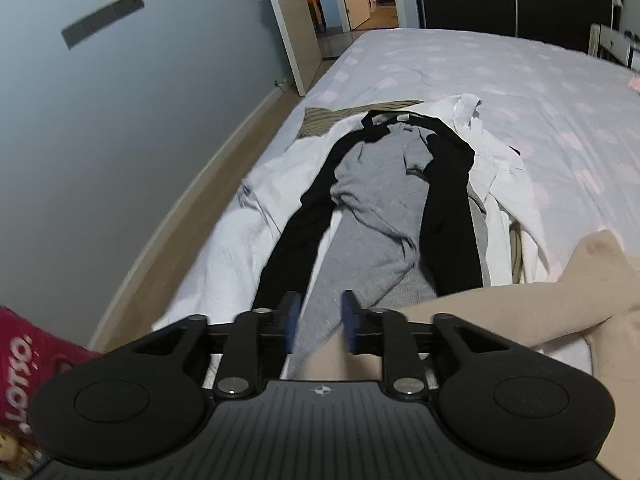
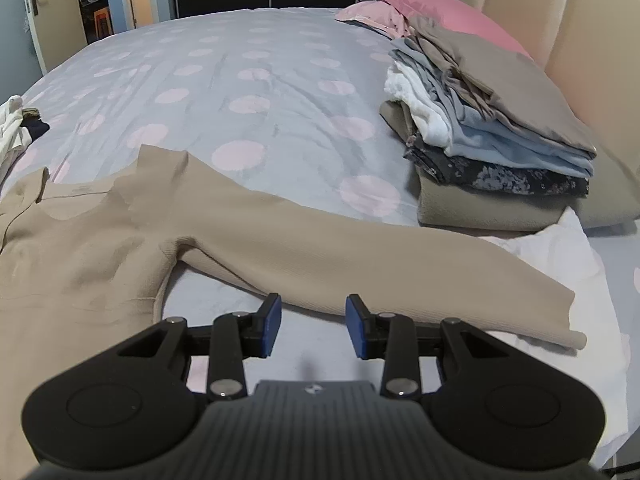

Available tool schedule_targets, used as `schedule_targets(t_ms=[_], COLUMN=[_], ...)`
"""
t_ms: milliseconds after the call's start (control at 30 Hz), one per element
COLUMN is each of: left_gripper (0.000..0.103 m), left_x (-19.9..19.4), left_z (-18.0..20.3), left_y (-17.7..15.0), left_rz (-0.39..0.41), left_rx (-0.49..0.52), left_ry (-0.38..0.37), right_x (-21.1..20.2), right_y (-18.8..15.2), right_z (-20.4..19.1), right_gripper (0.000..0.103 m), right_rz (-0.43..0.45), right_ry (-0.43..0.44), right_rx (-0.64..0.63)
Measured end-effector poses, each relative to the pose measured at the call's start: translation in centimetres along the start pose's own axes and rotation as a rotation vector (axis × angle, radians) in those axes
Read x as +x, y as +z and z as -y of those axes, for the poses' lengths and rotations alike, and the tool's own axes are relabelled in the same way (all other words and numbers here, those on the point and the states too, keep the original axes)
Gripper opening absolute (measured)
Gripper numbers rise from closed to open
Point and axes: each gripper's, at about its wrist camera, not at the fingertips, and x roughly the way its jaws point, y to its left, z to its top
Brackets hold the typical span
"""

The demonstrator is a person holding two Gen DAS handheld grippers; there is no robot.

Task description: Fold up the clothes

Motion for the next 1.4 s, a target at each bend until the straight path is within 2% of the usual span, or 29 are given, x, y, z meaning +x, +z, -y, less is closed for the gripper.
schedule_targets(t_ms=[67, 100, 167, 333, 433, 633, 733, 767, 800, 867, 900, 1033, 1100, 1167, 1233, 1333, 1400], left_gripper=[0.033, 0.042, 0.052, 0.057, 0.057, 0.057, 0.052, 0.039, 0.022, 0.005, 0.001, 0.001, 0.0, 0.0, 0.0, 0.001, 0.009], left_x=[0.2, 0.0, -0.5, -2.6, -3.3, -0.9, 0.9, 1.1, 1.3, 1.6, 1.1, -2.3, -3.9, -4.5, -3.7, -1.3, 0.2], left_z=[-0.6, -0.9, -1.3, -1.5, -1.3, -0.9, -1.0, -1.2, -1.5, -1.9, -2.2, -3.2, -3.9, -4.5, -4.6, -4.4, -4.1], left_y=[-0.7, -1.1, -1.6, -3.5, -4.7, -6.7, -7.0, -6.8, -6.6, -6.3, -5.9, -3.5, -2.3, -1.7, -2.0, -3.8, -5.1], left_rz=[-0.003, 0.005, 0.026, 0.041, 0.004, -0.055, -0.035, -0.03, -0.024, -0.013, 0.003, 0.051, 0.042, -0.001, -0.1, -0.22, -0.254], left_rx=[-0.033, -0.046, -0.055, -0.03, 0.015, 0.074, 0.077, 0.059, 0.041, 0.006, -0.011, 0.057, 0.104, 0.155, 0.223, 0.266, 0.264], left_ry=[-0.02, -0.02, -0.024, -0.063, -0.099, -0.082, -0.067, -0.08, -0.093, -0.12, -0.147, -0.252, -0.285, -0.295, -0.262, -0.22, -0.212], right_x=[0.1, 0.2, 0.5, 0.7, 0.7, 1.0, 1.0, 1.0, 1.0, 1.0, 1.0, 1.2, 1.3, 1.5, 1.7, 1.7, 1.7], right_y=[-0.1, -0.2, -0.2, -0.1, -0.2, -0.3, -0.2, -0.2, -0.2, -0.3, -0.3, -0.5, -0.5, -0.6, -0.6, -0.5, -0.5], right_z=[0.2, 0.3, 0.4, -0.2, -0.7, -1.2, -1.3, -1.4, -1.4, -1.4, -1.4, -1.3, -1.3, -1.4, -1.5, -1.6, -1.7], right_gripper=[0.039, 0.039, 0.039, 0.04, 0.044, 0.044, 0.044, 0.044, 0.044, 0.044, 0.044, 0.044, 0.044, 0.044, 0.044, 0.044, 0.044], right_rz=[-0.004, -0.01, -0.02, -0.023, -0.019, -0.028, -0.03, -0.03, -0.029, -0.029, -0.03, -0.039, -0.045, -0.053, -0.057, -0.057, -0.055], right_ry=[-0.006, -0.011, -0.015, -0.012, -0.014, -0.016, -0.019, -0.02, -0.02, -0.024, -0.027, -0.036, -0.04, -0.042, -0.045, -0.047, -0.046], right_rx=[0.005, 0.007, 0.01, -0.015, -0.044, -0.072, -0.077, -0.078, -0.078, -0.079, -0.079, -0.082, -0.084, -0.091, -0.099, -0.108, -0.11])
